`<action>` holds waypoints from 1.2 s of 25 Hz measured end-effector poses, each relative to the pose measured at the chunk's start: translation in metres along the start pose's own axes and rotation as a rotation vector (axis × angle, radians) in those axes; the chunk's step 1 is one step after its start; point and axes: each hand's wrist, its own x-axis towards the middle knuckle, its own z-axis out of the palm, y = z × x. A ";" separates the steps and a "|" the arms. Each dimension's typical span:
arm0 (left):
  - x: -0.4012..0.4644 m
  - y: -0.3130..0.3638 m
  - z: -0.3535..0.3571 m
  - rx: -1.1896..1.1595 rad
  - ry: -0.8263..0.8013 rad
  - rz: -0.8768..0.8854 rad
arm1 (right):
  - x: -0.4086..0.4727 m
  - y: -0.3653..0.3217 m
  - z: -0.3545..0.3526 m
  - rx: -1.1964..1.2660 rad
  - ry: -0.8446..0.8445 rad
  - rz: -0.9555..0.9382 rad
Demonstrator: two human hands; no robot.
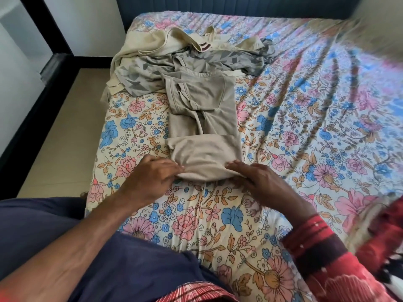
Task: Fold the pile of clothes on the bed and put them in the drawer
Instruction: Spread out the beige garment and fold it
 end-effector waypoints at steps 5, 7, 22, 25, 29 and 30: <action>-0.011 0.022 -0.074 -0.494 -0.536 -0.209 | -0.015 -0.019 -0.055 0.332 -0.357 -0.140; -0.013 0.032 -0.102 -0.642 -0.720 -0.148 | -0.025 -0.030 -0.078 0.444 -0.543 -0.178; 0.118 -0.011 -0.049 -0.744 0.286 -0.626 | 0.140 -0.024 -0.060 0.414 0.649 0.335; 0.153 -0.033 -0.041 -0.579 0.405 -0.603 | 0.175 -0.018 -0.064 0.348 0.741 0.314; 0.165 -0.076 -0.005 -0.060 0.206 -0.693 | 0.210 0.005 -0.036 0.030 0.460 0.534; 0.162 -0.080 0.000 -0.016 0.169 -0.758 | 0.208 0.007 -0.028 0.018 0.433 0.605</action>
